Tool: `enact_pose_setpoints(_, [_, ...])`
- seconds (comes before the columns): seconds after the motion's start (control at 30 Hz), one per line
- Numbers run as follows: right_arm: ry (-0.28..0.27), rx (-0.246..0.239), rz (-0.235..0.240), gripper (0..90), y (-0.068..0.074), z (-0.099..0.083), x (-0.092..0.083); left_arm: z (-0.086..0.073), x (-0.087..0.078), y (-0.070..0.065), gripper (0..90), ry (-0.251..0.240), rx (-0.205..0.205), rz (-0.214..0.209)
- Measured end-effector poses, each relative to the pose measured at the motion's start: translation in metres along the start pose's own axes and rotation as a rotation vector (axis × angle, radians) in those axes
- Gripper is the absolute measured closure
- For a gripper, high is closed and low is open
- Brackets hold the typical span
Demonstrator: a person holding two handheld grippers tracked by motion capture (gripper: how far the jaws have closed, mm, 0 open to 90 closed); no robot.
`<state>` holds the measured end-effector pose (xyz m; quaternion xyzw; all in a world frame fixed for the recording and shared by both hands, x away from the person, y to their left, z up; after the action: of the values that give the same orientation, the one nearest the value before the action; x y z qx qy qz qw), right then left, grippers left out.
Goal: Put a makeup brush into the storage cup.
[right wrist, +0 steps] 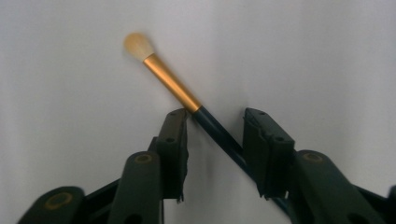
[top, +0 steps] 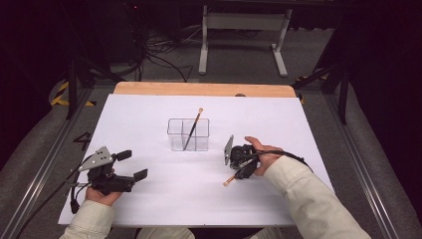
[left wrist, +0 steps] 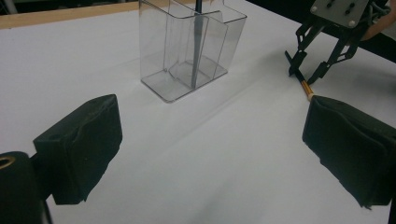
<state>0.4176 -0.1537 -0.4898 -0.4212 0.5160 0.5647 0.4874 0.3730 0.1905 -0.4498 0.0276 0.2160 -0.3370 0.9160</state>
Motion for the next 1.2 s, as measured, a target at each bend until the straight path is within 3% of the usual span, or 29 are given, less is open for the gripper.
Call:
enact_pose_setpoints(0.13, [0.014, -0.001, 0.006, 70.9, 0.002, 0.000, 0.000, 0.000, 0.000, 0.000, 5.6, 0.001, -0.002, 0.000])
enact_pose_setpoints(0.23, [0.024, 0.021, 0.015, 82.4, 0.001, -0.002, -0.001, 0.000, 0.000, -0.001, 5.6, 0.002, -0.002, -0.001])
enact_pose_setpoints(0.3, [0.010, 0.043, 0.027, 82.6, 0.000, -0.002, -0.001, 0.000, 0.000, -0.001, 5.7, 0.002, -0.002, -0.001])
enact_pose_setpoints(0.63, [0.049, 0.069, 0.005, 83.6, 0.000, -0.001, -0.002, -0.001, 0.002, 0.000, 5.7, 0.002, -0.001, -0.001])
enact_pose_setpoints(0.97, [-0.033, 0.090, 0.002, 83.8, 0.005, 0.001, -0.019, -0.002, 0.003, 0.000, 5.5, -0.004, -0.009, -0.003])
enact_pose_setpoints(1.1, [-0.101, 0.128, 0.012, 83.8, 0.006, 0.003, -0.028, -0.002, 0.004, 0.001, 5.5, -0.004, -0.002, 0.006])
enact_pose_setpoints(1.2, [-0.174, 0.126, 0.001, 83.8, 0.006, 0.006, -0.035, -0.003, 0.003, 0.002, 5.5, -0.001, -0.004, 0.005])
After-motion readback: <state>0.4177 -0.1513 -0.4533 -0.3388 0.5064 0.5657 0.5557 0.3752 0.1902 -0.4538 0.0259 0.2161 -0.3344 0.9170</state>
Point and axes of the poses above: each handheld gripper's, and its own axes: x roughly forward along the jaws, z roughly out of its top, y roughly to its left, the point moved 7 cm from there along x, roughly forward along the jaws, and after that the axes turned 11 degrees about z, right-handed, at the moved point
